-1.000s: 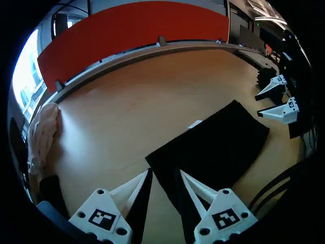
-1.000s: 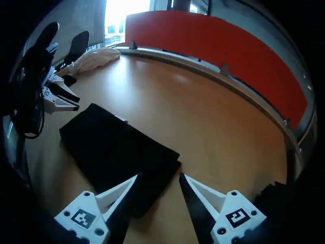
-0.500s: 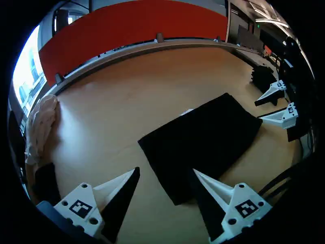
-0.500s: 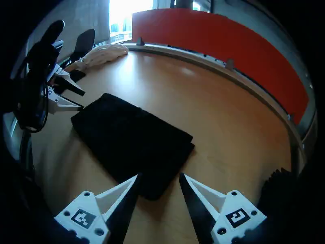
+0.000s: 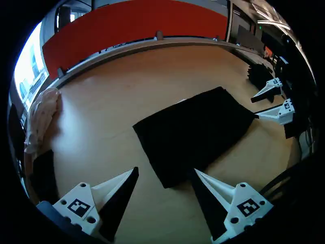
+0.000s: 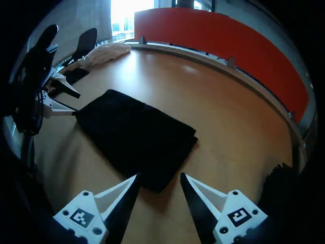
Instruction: Fold towel
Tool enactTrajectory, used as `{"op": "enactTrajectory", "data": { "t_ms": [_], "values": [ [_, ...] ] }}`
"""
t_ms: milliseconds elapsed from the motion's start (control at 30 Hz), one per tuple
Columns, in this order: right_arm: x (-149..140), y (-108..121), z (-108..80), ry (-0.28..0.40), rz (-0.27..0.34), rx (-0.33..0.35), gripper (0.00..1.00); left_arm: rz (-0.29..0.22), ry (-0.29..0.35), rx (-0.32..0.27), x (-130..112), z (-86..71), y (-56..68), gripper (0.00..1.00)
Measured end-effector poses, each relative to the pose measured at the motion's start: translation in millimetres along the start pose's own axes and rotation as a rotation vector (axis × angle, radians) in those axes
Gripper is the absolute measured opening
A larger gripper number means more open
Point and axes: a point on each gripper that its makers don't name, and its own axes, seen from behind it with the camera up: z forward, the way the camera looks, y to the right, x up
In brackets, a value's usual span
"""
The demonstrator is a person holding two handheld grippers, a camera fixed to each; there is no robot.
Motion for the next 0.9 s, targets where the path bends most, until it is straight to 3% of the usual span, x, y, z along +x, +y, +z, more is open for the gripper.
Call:
{"op": "enactTrajectory", "data": {
  "t_ms": [167, 467, 900],
  "values": [
    [-4.4, -2.6, -1.1, -0.004, -0.004, 0.007, 0.81, -0.015, -0.002, -0.002, -6.0, -4.7, 3.4, 0.9],
    [-7.1, -3.4, 0.3, -0.006, -0.017, 0.02, 0.81, -0.049, -0.003, 0.017, -17.9, -12.3, 3.6, 0.9],
    [-10.7, -6.6, -0.5, -0.025, -0.076, 0.076, 0.81, -0.164, -0.001, 0.079, -45.1, -35.4, -9.0, 0.9]
  ]
}}
